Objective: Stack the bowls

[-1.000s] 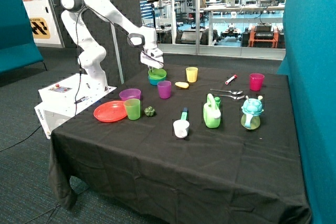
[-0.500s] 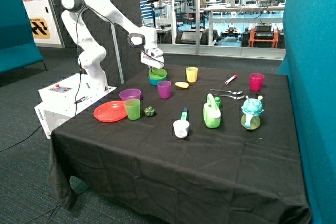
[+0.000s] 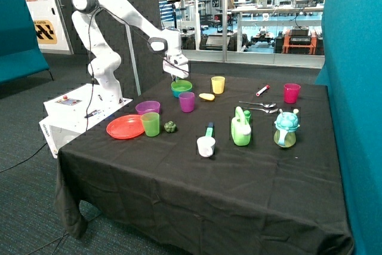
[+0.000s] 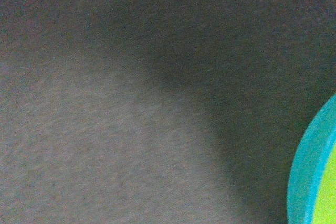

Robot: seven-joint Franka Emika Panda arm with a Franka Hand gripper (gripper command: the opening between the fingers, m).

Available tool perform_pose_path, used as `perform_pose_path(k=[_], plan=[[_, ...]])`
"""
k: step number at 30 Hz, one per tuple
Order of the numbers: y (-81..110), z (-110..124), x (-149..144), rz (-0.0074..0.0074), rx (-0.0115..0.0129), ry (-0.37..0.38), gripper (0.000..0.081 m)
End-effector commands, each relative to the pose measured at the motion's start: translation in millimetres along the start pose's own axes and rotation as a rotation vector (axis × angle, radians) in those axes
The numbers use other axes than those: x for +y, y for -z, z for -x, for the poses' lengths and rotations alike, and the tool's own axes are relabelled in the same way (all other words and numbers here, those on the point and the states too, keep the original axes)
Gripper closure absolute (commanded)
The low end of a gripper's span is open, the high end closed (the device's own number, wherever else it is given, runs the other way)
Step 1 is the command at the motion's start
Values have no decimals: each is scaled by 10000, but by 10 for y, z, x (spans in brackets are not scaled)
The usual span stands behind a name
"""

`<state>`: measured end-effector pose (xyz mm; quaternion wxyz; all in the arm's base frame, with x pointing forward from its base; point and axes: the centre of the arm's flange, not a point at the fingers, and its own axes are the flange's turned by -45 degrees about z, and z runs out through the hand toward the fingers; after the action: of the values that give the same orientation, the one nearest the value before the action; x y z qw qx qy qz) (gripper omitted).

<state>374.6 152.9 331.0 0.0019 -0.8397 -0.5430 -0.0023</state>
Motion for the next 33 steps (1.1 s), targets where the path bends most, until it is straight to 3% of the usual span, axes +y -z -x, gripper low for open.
perform_pose_path(k=[1,19,33], plan=[[10,-76,322,10,-59,-750,39],[67,-24,287,9,-59,-575,22],[402,7,354,9,-59,-376,2]])
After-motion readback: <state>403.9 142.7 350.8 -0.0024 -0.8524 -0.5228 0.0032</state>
